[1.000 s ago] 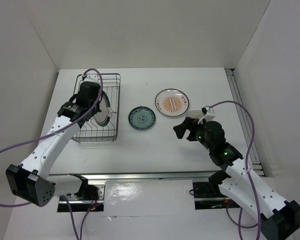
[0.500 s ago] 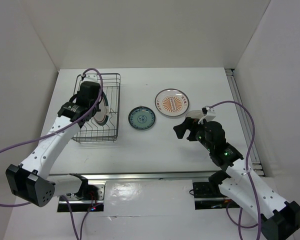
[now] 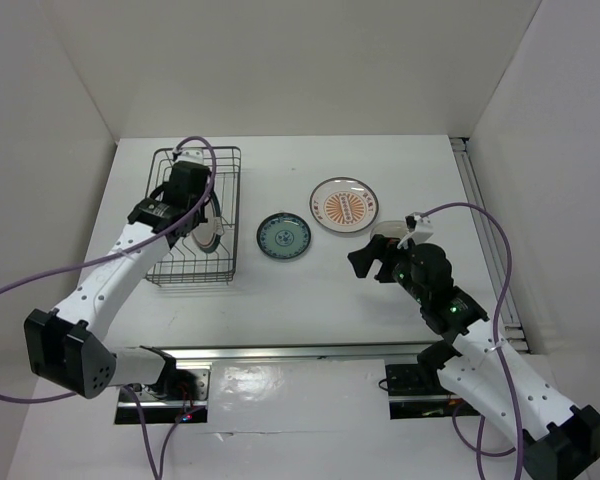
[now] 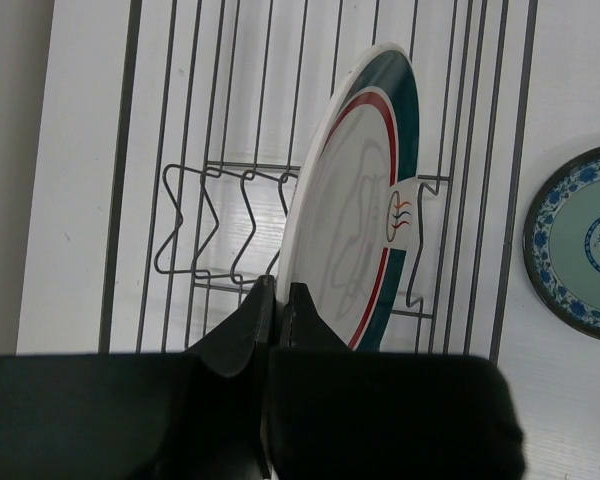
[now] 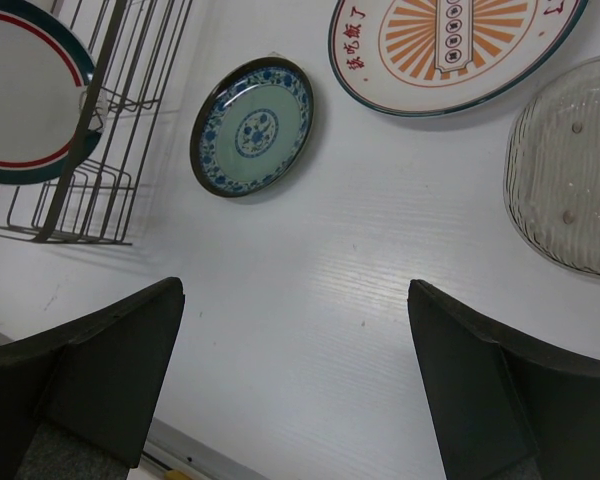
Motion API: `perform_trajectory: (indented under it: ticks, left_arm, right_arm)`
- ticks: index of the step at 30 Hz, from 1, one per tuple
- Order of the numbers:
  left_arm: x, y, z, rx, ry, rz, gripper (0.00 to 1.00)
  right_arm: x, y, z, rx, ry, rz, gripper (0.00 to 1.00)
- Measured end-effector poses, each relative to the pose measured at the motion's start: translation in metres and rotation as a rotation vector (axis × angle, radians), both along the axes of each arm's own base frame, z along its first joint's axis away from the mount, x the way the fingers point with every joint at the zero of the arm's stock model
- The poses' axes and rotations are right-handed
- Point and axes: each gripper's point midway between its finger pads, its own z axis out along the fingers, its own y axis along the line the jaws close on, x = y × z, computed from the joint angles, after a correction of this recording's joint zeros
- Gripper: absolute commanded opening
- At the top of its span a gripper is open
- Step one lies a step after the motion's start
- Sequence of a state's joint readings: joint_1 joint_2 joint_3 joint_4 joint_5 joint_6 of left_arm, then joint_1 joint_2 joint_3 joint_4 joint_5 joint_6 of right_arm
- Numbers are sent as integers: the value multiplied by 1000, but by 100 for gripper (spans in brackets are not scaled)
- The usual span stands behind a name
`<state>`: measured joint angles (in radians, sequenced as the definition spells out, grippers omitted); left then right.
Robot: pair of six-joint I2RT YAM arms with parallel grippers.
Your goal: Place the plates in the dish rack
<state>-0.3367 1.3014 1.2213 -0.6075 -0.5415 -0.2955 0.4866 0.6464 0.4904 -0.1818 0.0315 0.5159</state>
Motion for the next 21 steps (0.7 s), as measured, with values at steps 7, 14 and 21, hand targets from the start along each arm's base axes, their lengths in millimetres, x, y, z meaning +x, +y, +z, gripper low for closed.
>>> perform_trajectory:
  ticks: [7, 14, 21]
  left_arm:
    - [4, -7, -11, -23, 15, -25, 22]
    - [7, -12, -26, -75, 43, -55, 27]
    - [14, -13, -25, -120, 27, -70, 29]
  right_arm:
    - [3, 1, -7, -11, 18, -3, 100]
    - [4, 3, -16, -16, 47, -1, 100]
    - [5, 3, -16, -13, 47, 0, 100]
